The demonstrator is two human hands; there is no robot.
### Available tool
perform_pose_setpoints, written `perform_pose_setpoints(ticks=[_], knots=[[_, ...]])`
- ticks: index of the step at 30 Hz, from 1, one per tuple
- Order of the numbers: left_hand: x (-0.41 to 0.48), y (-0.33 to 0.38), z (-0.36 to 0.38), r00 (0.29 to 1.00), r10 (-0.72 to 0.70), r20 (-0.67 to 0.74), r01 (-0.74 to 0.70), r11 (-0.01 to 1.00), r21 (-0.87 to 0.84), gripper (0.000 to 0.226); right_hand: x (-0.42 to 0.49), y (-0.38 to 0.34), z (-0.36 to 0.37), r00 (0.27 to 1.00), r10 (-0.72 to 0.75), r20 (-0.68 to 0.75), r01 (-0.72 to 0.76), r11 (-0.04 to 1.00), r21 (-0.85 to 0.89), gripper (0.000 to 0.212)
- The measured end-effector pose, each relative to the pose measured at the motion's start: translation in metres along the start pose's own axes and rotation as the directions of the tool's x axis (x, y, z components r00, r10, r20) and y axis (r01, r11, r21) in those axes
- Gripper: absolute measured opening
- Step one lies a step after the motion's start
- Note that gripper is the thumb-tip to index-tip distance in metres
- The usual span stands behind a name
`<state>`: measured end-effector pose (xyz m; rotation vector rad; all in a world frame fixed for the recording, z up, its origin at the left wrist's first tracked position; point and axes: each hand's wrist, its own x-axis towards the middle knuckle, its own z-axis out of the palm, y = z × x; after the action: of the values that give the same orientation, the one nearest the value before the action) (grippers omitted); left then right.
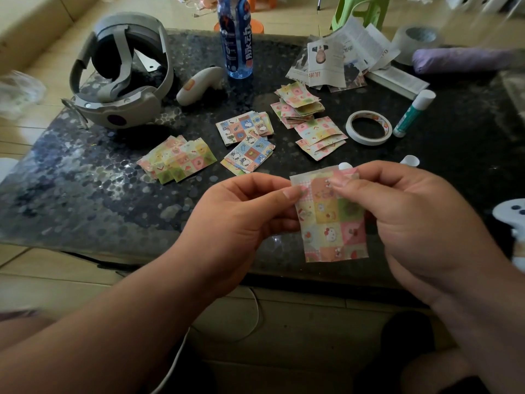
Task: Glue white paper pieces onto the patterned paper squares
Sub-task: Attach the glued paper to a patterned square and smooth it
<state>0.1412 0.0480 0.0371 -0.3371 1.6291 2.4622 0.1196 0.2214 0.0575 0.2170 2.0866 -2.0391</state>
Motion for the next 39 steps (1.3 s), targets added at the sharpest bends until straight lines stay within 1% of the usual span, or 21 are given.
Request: perform_pose_setpoints(ticks=[5,12,16,18,24,28,32,35,39], knots=[[-0.001,0.001,0.0,1.0,0.006,0.003,-0.006,1.0,0.009,0.013,0.001,0.001,-0.001,1.0,-0.003,0.003,0.003,1.0,-0.001,0.014],[-0.001,0.001,0.0,1.0,-0.01,0.014,0.01,1.0,-0.005,0.009,0.002,0.001,-0.002,0.999,0.047,0.002,-0.047,0.998,0.048,0.02],[-0.001,0.001,-0.003,1.0,0.02,0.02,-0.021,1.0,0.012,0.027,0.002,0.0,-0.002,0.999,0.046,0.008,-0.046,0.998,0.053,0.022],[-0.001,0.003,-0.004,0.999,0.03,0.027,-0.031,0.999,0.034,0.031,0.001,0.0,-0.002,0.999,0.039,0.001,-0.039,0.998,0.047,0.022],[0.001,0.008,-0.007,0.998,0.025,0.053,-0.027,0.999,0.028,0.019,0.002,-0.002,-0.003,0.998,0.061,0.006,-0.061,0.994,0.086,0.018],[0.002,0.009,-0.009,0.996,0.04,0.084,-0.042,0.999,0.021,0.02,0.001,-0.003,-0.002,0.998,0.058,0.015,-0.059,0.993,0.1,0.019],[0.003,0.012,-0.011,0.988,0.068,0.138,-0.073,0.997,0.038,0.018,0.0,-0.004,-0.003,0.998,0.068,0.007,-0.069,0.993,0.095,0.011],[0.004,0.015,-0.015,0.979,0.082,0.188,-0.093,0.994,0.053,0.018,-0.001,-0.005,-0.004,0.998,0.065,0.01,-0.065,0.994,0.083,0.015],[0.005,0.017,-0.019,0.972,0.088,0.216,-0.112,0.989,0.101,0.02,-0.001,-0.007,-0.004,0.998,0.05,0.032,-0.052,0.997,0.051,0.02]])
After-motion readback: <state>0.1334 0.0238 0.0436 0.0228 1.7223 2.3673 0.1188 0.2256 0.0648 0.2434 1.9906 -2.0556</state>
